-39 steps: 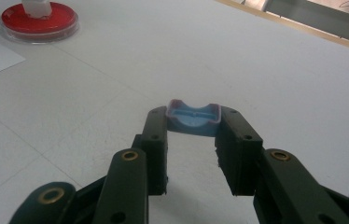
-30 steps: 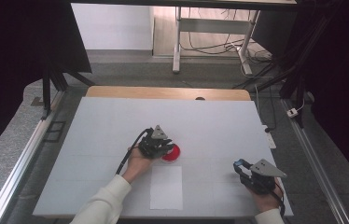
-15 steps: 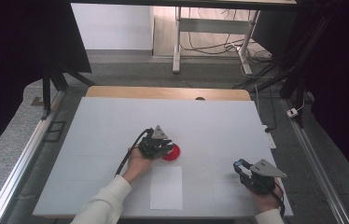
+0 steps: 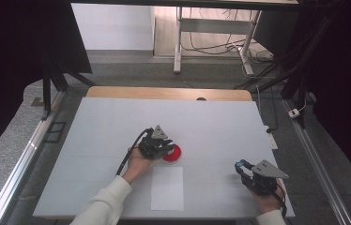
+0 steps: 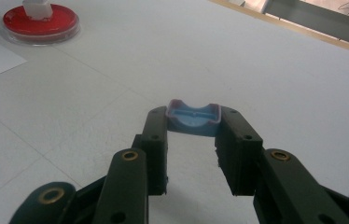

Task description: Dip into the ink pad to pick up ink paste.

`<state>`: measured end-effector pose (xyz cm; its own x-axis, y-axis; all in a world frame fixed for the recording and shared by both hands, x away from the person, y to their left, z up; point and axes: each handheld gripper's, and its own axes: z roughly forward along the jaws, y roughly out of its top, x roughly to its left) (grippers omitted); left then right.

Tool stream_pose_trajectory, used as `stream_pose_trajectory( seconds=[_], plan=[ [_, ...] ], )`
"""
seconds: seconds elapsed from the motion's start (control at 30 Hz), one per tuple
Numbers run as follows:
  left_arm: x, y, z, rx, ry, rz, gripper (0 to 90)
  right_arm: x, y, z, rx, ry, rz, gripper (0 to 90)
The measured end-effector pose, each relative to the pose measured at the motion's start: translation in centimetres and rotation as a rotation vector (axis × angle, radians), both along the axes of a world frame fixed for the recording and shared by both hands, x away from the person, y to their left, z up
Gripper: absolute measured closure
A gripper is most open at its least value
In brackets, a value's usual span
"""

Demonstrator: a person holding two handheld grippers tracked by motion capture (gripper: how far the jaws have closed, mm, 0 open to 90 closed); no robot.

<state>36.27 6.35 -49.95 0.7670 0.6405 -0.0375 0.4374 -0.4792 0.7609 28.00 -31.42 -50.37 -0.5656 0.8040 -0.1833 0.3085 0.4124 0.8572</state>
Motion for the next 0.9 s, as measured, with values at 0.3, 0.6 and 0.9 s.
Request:
stream_pose_trajectory(
  seconds=[0.3, 0.6, 0.9],
  plan=[
    [-0.2, 0.6, 1.1, -0.045, -0.016, -0.004, 75.3, 0.0, 0.0, 0.0, 0.007, -0.004, 0.0, 65.2],
    [-0.4, 1.3, 2.2, -0.074, -0.024, 0.001, 75.2, 0.0, 0.0, 0.0, 0.007, -0.004, 0.001, 65.2],
    [0.0, 0.9, 1.4, -0.029, -0.003, -0.007, 75.2, 0.0, 0.0, 0.0, 0.007, -0.004, 0.0, 65.2]
  ],
)
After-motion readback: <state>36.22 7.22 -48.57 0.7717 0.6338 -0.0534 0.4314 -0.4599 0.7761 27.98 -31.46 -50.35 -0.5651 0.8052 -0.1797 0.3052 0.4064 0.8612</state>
